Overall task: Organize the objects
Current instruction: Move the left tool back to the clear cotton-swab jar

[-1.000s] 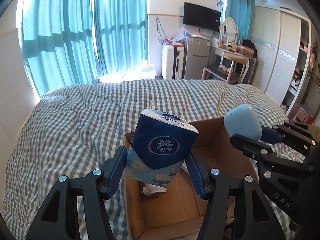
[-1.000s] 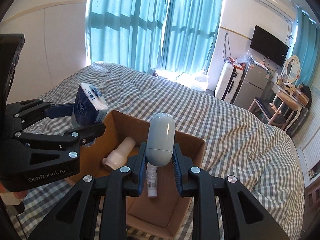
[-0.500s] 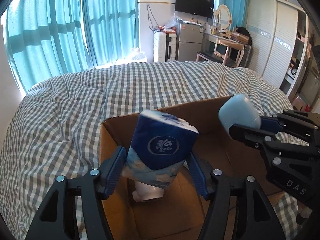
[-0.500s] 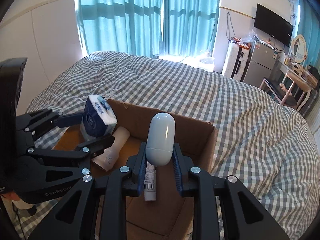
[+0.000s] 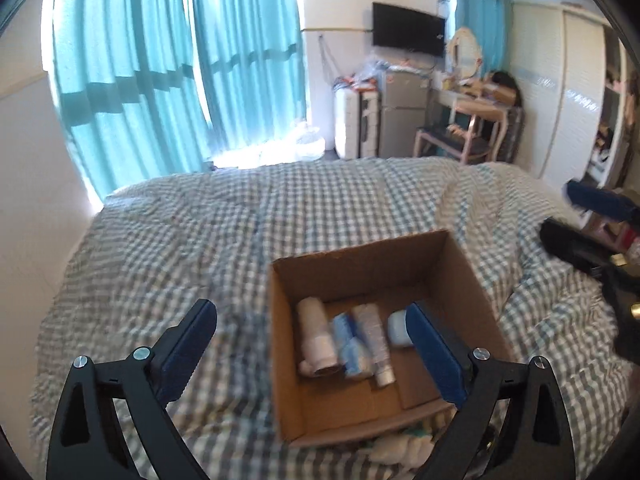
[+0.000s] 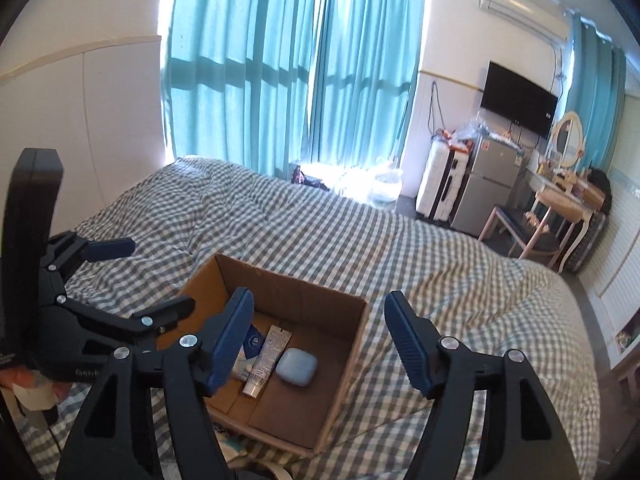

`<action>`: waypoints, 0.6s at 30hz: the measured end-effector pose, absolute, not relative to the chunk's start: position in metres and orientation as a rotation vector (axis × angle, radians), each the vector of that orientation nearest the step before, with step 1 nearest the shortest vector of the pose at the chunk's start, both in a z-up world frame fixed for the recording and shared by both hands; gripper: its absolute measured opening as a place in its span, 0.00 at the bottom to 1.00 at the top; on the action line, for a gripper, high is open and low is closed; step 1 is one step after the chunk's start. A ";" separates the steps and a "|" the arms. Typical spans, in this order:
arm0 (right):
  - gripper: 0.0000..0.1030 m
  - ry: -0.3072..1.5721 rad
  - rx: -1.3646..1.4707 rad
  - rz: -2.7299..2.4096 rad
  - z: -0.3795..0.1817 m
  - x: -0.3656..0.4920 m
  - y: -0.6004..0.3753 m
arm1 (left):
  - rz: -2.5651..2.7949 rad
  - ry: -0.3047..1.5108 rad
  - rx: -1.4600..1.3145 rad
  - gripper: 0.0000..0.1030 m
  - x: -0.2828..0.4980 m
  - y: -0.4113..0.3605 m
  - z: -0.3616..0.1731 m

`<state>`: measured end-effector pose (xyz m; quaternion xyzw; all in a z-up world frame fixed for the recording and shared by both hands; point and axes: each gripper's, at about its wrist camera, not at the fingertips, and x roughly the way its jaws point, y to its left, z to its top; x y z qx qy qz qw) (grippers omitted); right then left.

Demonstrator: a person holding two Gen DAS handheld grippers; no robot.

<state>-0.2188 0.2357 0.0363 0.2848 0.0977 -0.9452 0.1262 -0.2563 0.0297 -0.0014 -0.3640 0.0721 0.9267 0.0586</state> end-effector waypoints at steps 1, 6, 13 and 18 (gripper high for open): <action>0.68 0.294 0.814 -2.753 0.043 -0.209 0.236 | 2.817 0.240 -1.129 0.95 -0.250 0.029 0.002; 0.70 0.349 0.770 -2.763 0.062 -0.170 0.239 | 2.801 0.229 -1.138 0.95 -0.214 0.017 0.026; 0.71 0.358 0.783 -2.768 0.062 -0.131 0.243 | 2.833 0.260 -1.088 0.95 -0.162 0.006 0.053; 0.71 0.368 0.812 -2.749 0.050 -0.107 0.242 | 2.826 0.254 -1.109 0.95 -0.136 0.005 0.044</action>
